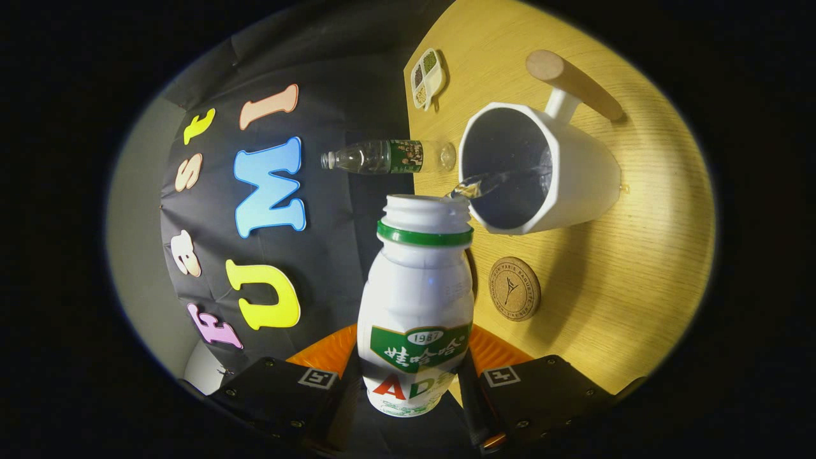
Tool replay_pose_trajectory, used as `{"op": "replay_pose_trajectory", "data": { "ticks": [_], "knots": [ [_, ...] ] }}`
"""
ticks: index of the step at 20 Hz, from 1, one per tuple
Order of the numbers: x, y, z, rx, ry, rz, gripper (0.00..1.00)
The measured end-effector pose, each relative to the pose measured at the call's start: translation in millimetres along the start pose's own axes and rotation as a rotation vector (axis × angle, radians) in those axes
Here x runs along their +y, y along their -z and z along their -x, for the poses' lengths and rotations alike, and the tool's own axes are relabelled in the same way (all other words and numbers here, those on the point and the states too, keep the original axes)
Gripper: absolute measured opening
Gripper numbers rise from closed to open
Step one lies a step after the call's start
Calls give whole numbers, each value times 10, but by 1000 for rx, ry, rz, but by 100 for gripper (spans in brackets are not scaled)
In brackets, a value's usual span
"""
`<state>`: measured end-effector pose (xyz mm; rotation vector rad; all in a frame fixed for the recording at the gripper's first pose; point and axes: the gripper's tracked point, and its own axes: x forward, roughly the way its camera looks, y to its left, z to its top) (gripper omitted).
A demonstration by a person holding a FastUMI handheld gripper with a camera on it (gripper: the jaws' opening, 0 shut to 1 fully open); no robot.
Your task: Take the bottle from table, then pour the juice into the cup, finally place the bottle on the coaster
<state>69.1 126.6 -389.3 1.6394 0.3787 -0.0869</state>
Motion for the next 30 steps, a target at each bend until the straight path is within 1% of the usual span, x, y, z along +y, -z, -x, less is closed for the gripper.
{"op": "replay_pose_trajectory", "data": {
  "ticks": [11, 16, 21, 27, 30],
  "knots": [
    [13, -8, 0, -5, -4, -30, 68],
    [43, -91, 29, -17, -20, -36, 68],
    [53, -43, 27, -1, -28, -43, 68],
    [28, -108, 32, -26, -41, -68, 68],
    [45, -81, 32, -19, -49, -59, 68]
  ]
}}
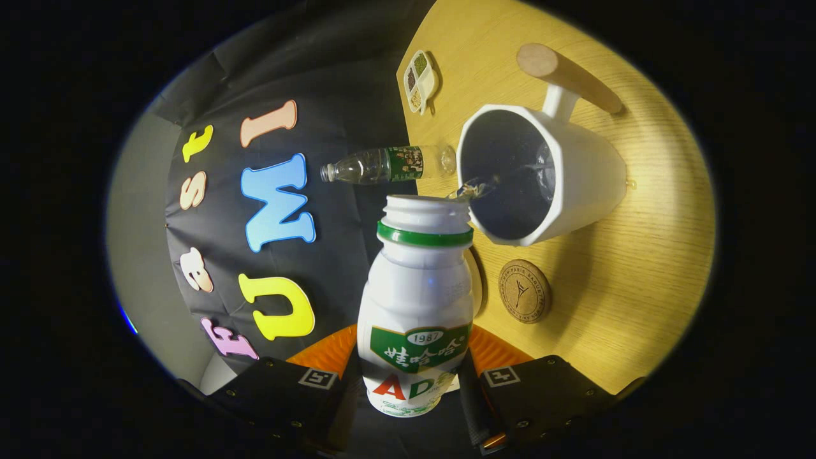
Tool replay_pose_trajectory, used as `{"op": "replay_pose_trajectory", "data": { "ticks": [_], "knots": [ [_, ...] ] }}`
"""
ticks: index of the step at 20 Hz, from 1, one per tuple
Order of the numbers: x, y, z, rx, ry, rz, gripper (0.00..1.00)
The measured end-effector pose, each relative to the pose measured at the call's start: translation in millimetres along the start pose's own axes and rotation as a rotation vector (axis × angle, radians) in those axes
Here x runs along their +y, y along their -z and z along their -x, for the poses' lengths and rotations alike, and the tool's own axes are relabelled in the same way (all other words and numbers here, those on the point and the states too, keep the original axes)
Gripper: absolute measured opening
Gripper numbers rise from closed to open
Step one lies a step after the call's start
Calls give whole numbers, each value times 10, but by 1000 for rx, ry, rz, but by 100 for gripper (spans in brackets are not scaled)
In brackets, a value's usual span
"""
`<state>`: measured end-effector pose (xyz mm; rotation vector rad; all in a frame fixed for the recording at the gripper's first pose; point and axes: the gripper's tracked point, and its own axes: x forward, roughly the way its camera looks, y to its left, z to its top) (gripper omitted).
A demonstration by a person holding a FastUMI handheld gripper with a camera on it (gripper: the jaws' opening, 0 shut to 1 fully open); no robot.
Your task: Take the bottle from table, then pour the juice into the cup, finally place the bottle on the coaster
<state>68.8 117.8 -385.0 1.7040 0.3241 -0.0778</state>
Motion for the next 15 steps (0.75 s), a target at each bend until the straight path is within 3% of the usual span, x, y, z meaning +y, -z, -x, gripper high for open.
{"op": "replay_pose_trajectory", "data": {
  "ticks": [15],
  "knots": [
    [20, -40, -27, -6, -13, 6, 68]
  ]
}}
